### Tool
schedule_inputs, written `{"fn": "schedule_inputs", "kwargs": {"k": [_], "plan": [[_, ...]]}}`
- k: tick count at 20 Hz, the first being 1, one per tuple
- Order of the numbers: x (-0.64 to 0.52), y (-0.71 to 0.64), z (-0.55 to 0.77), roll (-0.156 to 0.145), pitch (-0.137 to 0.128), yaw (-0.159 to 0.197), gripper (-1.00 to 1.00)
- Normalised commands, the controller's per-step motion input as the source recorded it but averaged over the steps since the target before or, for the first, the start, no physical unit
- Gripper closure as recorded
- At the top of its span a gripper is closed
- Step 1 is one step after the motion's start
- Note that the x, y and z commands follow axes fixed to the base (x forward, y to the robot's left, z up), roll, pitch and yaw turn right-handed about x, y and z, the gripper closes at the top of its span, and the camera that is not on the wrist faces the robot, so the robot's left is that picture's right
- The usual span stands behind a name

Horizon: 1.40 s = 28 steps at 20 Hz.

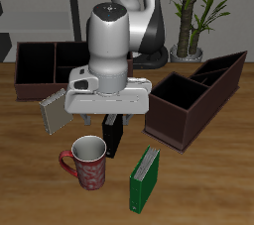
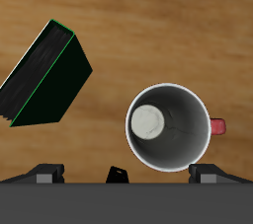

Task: Place the red mug into the back desk caddy's left compartment

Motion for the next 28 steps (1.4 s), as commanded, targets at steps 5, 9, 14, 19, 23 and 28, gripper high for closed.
{"fn": "schedule_inputs", "kwargs": {"k": [5, 9, 14, 19, 23, 28], "plan": [[0.09, -0.03, -0.33, -0.006, 0.0, 0.012, -1.0], [0.11, -0.01, -0.4, 0.006, 0.053, -0.011, -1.0], [0.09, 0.06, -0.37, -0.001, 0.065, -0.014, -1.0], [0.08, 0.04, -0.31, 0.012, 0.057, -0.006, -1.0], [0.03, 0.08, -0.13, 0.037, 0.013, -0.009, 1.0], [-0.02, -0.01, 0.05, -0.002, -0.004, -0.002, 1.0]]}}
